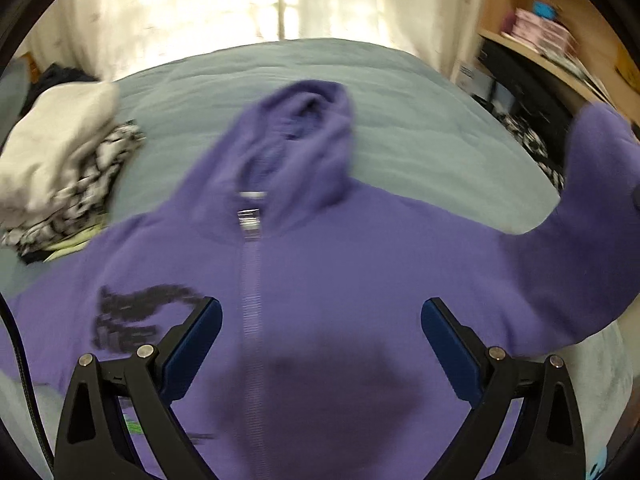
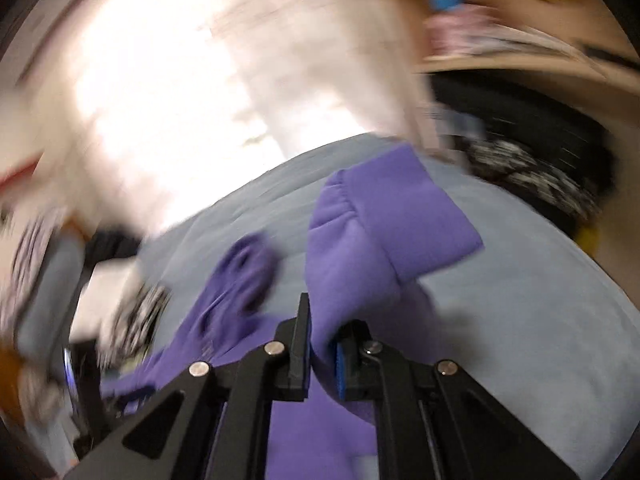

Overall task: Fold large clothes
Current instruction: 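Fold the held sleeve across the hoodie front with the right tool, release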

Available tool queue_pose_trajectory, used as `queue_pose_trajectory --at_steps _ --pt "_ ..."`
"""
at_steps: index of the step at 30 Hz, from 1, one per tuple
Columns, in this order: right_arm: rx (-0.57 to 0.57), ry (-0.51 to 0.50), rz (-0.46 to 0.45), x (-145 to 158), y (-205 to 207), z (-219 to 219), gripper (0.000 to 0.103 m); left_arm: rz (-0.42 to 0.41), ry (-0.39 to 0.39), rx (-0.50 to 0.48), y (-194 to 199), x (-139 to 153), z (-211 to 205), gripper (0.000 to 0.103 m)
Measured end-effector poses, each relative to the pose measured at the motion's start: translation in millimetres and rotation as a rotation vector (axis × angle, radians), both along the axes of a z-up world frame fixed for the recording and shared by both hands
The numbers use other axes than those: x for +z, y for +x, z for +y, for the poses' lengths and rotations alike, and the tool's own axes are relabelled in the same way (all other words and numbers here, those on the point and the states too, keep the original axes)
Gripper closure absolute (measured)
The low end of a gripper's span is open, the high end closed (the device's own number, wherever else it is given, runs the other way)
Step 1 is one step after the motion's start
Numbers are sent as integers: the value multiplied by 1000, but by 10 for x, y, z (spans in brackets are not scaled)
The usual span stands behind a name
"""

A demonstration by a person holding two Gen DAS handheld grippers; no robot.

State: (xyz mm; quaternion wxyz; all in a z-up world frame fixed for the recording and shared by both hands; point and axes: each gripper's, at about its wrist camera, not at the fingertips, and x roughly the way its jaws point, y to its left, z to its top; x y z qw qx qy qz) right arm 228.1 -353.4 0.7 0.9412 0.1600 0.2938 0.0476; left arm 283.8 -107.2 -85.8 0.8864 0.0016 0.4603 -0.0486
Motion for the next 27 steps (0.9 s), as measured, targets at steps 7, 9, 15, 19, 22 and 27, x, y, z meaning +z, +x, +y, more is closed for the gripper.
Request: queue_pose_trajectory --at_steps 7,9,15,19,22,27 --pt "319 -209 237 -787 272 1683 56 53 -41 130 -133 -150 1005 4" --pt "379 -270 284 -1003 158 2010 55 75 -66 145 -174 -219 1194 4" --pt "430 -266 309 -1150 -247 1957 52 108 -122 81 -252 -373 1346 4" --pt "347 -210 328 -1156 -389 1631 52 131 -222 -24 -234 -402 1110 4" --pt "287 -147 346 -1215 -452 1374 52 154 -304 -68 -161 -441 909 4" --pt "196 -97 375 -1384 -545 1065 52 207 -429 -19 70 -678 665 4"
